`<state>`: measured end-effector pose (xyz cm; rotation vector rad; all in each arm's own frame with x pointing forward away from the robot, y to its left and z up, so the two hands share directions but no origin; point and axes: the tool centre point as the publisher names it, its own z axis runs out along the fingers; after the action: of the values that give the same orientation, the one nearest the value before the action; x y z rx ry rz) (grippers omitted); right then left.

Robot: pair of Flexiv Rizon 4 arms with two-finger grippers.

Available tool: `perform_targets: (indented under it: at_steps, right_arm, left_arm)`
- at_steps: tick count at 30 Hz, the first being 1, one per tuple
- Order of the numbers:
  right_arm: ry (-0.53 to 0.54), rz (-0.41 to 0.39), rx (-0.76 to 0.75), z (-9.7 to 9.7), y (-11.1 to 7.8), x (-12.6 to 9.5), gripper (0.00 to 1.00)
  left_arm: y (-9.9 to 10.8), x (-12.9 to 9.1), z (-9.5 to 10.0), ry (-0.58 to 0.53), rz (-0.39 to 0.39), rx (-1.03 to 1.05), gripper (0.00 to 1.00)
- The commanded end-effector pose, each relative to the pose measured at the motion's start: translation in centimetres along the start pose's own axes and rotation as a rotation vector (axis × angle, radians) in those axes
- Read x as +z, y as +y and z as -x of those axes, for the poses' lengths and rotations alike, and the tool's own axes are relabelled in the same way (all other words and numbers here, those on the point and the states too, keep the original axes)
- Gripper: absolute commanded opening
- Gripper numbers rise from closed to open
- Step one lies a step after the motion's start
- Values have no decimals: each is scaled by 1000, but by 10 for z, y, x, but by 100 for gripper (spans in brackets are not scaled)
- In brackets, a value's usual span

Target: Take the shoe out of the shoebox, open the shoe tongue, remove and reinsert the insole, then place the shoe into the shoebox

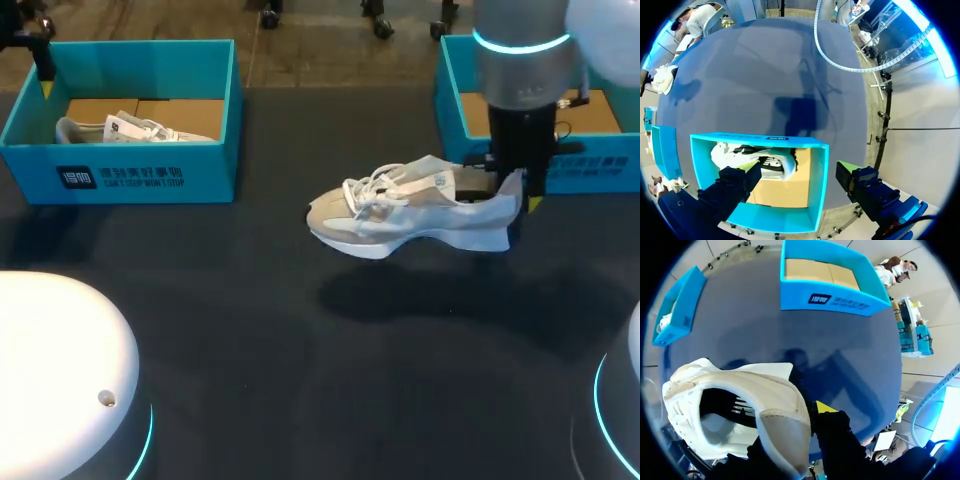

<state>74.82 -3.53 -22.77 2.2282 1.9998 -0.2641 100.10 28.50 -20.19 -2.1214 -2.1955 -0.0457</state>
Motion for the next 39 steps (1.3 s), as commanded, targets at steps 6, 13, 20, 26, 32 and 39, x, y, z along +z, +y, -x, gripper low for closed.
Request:
perform_targets:
  at_steps: [6,13,20,26,32,39]
  right_arm:
    - [-11,-14,-1,-6,7,-2,0]
    - [-17,-9,-5,-22,1,4,0]
    - [-59,-7,-11,-63,-26,25,0]
    - [-62,8,-28,-89,-41,35,0]
    - [-91,-31,-78,-121,-56,55,0]
    - [-94,-62,-52,-126,-66,59,0]
  left_arm:
    - [0,0,0,2,0,1,100]
    - [0,0,0,2,0,1,100]
    - [0,0,0,2,0,1,100]
    - [0,0,0,2,0,1,100]
    - [0,0,0,2,0,1,100]
    - [0,0,0,2,0,1,100]
